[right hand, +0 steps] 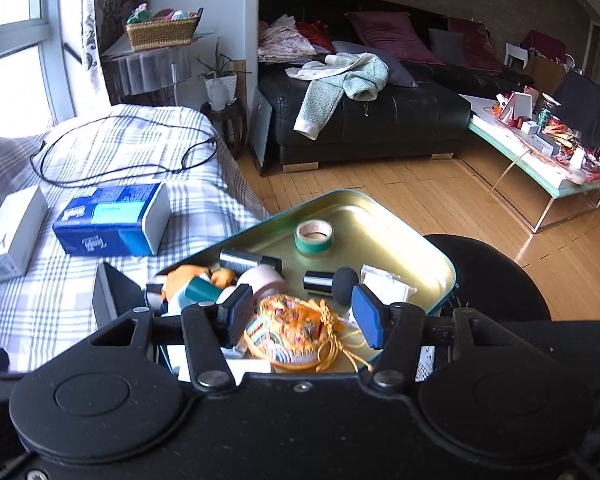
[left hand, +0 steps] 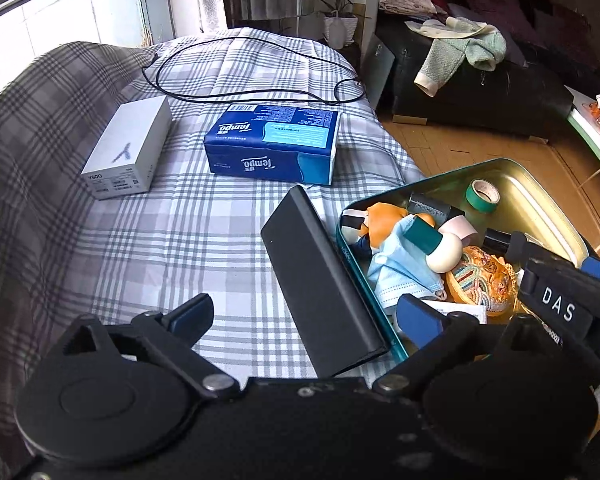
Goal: Organize soft objects
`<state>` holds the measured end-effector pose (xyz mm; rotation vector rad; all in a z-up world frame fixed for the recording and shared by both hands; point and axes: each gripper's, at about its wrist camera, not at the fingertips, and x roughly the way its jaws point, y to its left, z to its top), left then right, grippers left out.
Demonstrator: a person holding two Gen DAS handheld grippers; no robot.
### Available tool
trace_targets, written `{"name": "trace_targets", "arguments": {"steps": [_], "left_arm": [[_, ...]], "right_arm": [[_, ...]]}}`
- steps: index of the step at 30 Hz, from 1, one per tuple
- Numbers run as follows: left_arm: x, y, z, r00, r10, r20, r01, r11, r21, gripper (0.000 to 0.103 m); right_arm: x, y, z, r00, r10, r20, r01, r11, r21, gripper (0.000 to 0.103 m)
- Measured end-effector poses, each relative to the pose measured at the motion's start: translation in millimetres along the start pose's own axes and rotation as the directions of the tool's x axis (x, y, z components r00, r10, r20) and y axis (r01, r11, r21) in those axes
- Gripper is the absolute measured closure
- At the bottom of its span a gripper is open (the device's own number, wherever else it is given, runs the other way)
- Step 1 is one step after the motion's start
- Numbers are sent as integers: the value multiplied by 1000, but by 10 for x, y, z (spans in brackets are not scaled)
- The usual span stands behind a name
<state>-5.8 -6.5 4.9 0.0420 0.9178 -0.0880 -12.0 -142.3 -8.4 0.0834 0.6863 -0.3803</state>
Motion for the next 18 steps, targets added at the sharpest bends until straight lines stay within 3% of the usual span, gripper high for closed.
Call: {"name": "trace_targets", "arguments": {"steps": [7,18], "left_arm": [[61,129,-46,1000,-12,-8,11,999,-48,1],[143,151,-119,1000,-10,-4,10,997,-70,1]], "right_arm": [[-7,23,-155,1000,-16,-23,15,999,-50,49],[-26,38,-279,1000,-29,13,29,998,-60,49]]}}
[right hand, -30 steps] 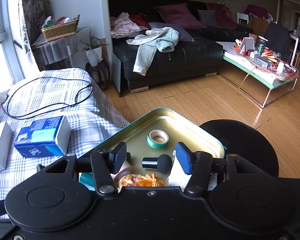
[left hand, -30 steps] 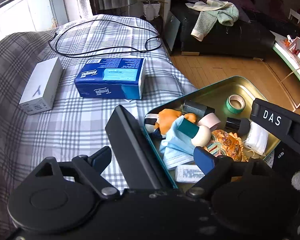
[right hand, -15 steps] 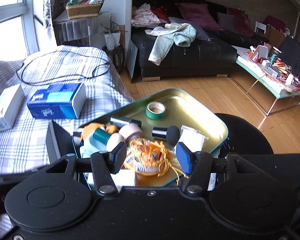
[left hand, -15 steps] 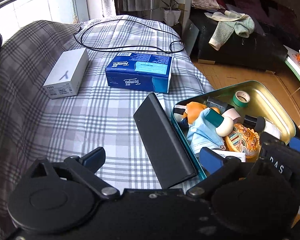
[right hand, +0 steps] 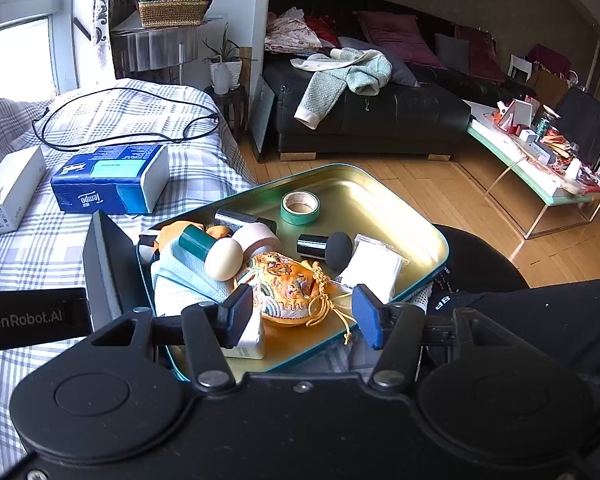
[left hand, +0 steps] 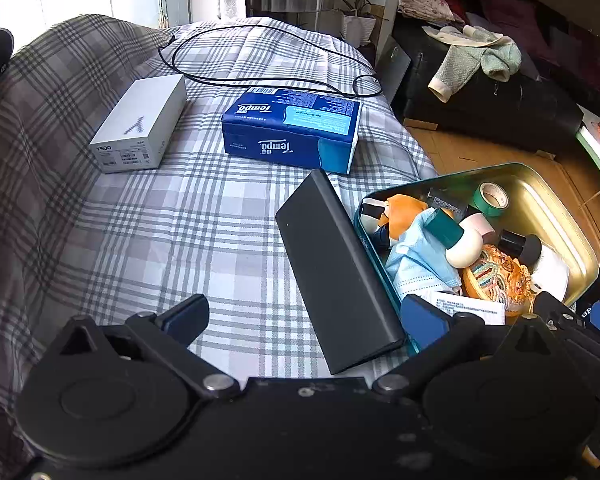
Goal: Organize soft objects
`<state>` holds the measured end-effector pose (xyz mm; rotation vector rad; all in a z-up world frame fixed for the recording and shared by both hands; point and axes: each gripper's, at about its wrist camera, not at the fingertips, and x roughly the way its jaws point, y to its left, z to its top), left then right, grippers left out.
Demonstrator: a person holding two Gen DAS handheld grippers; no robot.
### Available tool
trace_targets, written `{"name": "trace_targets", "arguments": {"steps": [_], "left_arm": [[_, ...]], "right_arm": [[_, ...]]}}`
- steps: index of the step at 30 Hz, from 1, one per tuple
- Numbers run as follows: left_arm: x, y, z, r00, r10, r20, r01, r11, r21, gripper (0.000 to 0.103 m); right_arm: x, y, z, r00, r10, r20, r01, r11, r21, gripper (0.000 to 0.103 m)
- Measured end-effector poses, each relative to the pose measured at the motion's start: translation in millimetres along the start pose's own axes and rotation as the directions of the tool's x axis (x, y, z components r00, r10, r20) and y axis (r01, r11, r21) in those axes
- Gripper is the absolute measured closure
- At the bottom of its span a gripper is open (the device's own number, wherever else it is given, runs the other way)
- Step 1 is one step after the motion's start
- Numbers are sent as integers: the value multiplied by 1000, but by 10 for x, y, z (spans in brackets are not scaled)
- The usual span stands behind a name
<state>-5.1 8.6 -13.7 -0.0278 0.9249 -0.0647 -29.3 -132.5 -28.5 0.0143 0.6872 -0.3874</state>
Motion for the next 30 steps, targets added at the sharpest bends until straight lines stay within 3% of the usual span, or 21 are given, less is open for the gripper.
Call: {"name": "trace_targets", "arguments": {"steps": [30], "left_arm": [[44,-79,-102,1000,25,18,-26,998,58,1]], "right_arm": [[31,-41,-6,1000,10,-5,-10,999,38,49]]}}
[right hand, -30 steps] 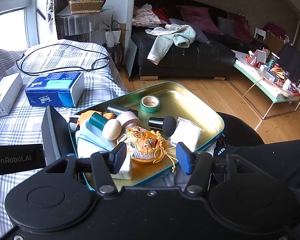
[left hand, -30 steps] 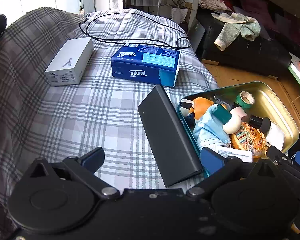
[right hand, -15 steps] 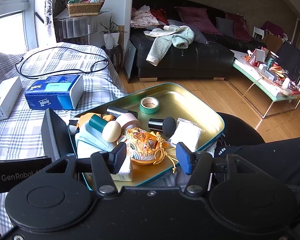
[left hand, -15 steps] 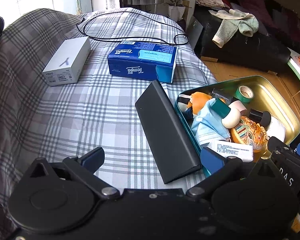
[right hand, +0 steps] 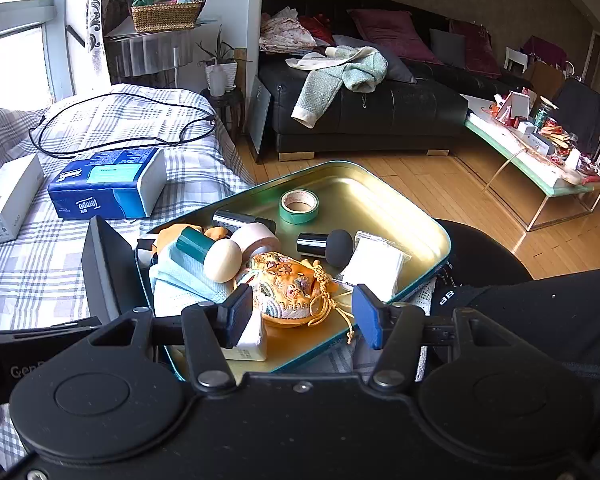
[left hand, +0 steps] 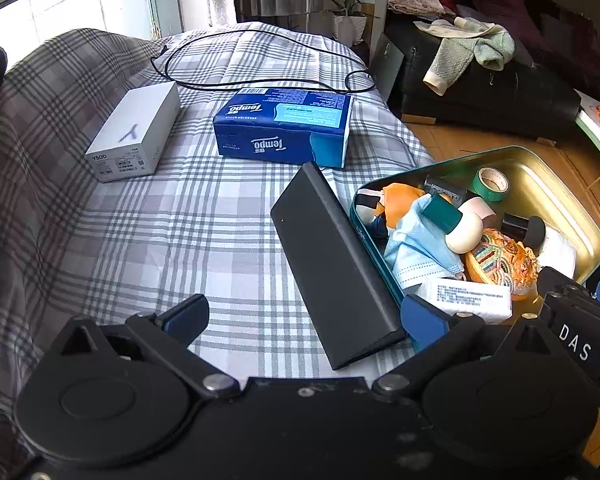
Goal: Organize soft objects
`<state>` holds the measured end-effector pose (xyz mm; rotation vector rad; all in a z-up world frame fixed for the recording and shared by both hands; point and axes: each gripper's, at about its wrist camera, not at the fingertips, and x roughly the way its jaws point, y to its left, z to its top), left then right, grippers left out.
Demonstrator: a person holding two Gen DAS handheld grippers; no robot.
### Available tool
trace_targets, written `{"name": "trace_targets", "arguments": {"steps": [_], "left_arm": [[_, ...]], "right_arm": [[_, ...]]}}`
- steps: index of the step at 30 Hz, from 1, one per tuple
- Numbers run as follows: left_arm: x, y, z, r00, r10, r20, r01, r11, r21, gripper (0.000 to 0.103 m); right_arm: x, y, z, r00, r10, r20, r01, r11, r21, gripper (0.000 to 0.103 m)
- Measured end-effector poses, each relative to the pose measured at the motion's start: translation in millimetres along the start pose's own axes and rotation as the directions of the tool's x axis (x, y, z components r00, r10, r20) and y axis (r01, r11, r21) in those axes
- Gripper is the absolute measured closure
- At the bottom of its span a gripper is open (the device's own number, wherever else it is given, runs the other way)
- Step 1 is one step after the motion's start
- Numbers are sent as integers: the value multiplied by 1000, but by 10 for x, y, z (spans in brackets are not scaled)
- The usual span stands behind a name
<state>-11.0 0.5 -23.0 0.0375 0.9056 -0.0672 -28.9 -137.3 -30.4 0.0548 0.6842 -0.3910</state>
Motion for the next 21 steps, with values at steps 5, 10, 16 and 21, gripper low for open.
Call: {"name": "trace_targets", "arguments": {"steps": [5,10,16,21], "left_arm": [[8,-3,-11,1000,10,4,-10,1000,6,1],[2,-24,-17,1000,15,10,-16,1000,19,1],[8,-33,-24,1000,16,11,-16,1000,26,1],[5,-36,-25,1000,14,10,-14,1000,28,1]], "right_arm": [[2,-7,-1,1000,1,-1,-1,1000,2,49],[-1,-9,1,1000,1,0,-1,1000,7,49],[0,-14,-1,1000,1,-1,-1,1000,9,49],[0,-14,0,1000,1,-1,-1,1000,10,49]]}}
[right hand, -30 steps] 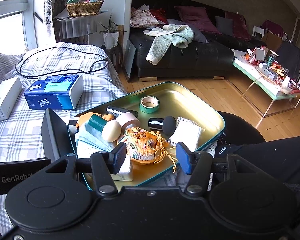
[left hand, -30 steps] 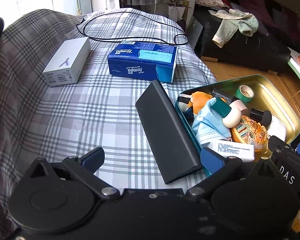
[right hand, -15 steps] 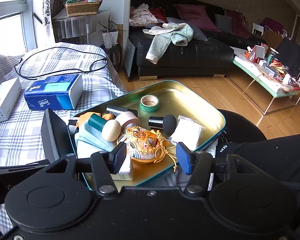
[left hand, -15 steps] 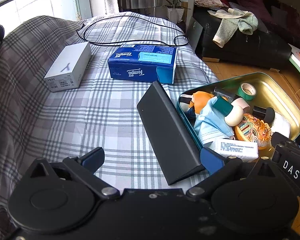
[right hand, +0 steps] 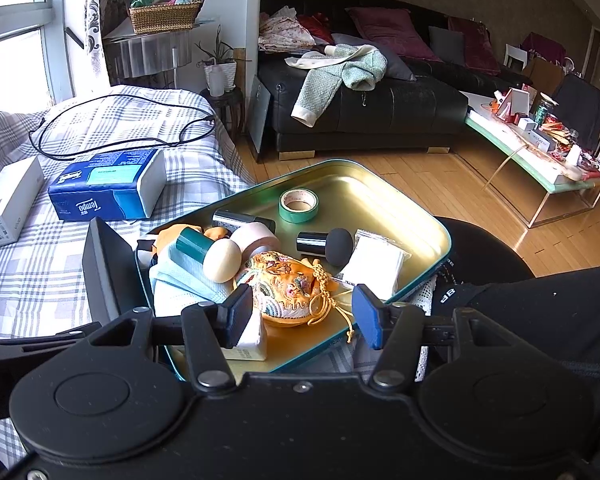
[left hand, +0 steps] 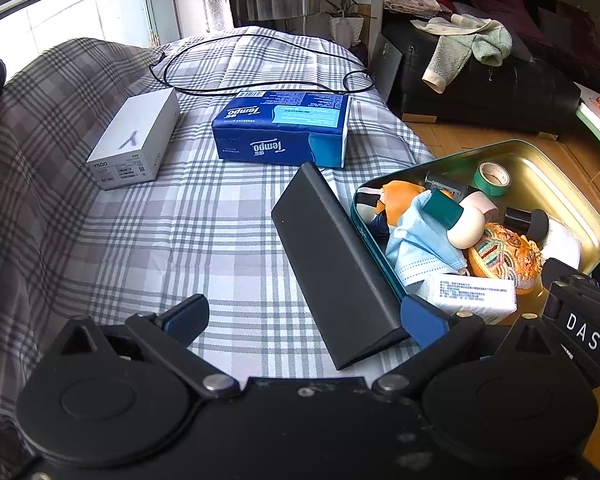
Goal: Organize soft objects
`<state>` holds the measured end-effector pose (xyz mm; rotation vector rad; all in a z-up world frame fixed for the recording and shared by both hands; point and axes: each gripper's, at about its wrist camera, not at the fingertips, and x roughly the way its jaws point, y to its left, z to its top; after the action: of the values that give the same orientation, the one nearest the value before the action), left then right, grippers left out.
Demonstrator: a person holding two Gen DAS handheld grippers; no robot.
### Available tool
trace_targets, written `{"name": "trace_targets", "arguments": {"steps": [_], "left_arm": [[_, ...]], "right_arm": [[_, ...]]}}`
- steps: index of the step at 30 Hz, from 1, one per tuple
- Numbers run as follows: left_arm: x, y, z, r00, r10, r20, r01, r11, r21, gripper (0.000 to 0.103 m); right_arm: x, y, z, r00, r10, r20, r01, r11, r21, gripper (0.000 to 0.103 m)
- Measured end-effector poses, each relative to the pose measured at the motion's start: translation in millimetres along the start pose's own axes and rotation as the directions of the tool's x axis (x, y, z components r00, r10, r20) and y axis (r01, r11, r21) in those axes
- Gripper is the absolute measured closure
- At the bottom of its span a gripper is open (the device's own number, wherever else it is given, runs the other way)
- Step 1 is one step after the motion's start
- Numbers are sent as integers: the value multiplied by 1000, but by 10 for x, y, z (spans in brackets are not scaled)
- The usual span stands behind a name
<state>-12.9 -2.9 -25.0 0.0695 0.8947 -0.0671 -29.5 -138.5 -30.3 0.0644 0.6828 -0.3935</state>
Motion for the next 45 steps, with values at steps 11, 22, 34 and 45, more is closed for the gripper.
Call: {"name": "trace_targets", "arguments": {"steps": [11,22,34,45], "left_arm": [[8,13,-12,1000,1,-9,-1,1000,2,1],[20,22,-14,1000,-1,-18,1,1000,3,1],[35,10,-25,1000,-4,-28,4,1000,13,1],[35,-1,-25,1000,-6,-29,6,1000,15,1]], "right_arm": [[15,13,-11,1000,7,-8,-7,1000,7,49],[23,31,-16,1000,10,-15,-10,1000,9,49],[38,26,-20,1000,12,-19,-12,1000,12,49],[44,37,-31,1000,14,-21,-13,1000,10,49]]}}
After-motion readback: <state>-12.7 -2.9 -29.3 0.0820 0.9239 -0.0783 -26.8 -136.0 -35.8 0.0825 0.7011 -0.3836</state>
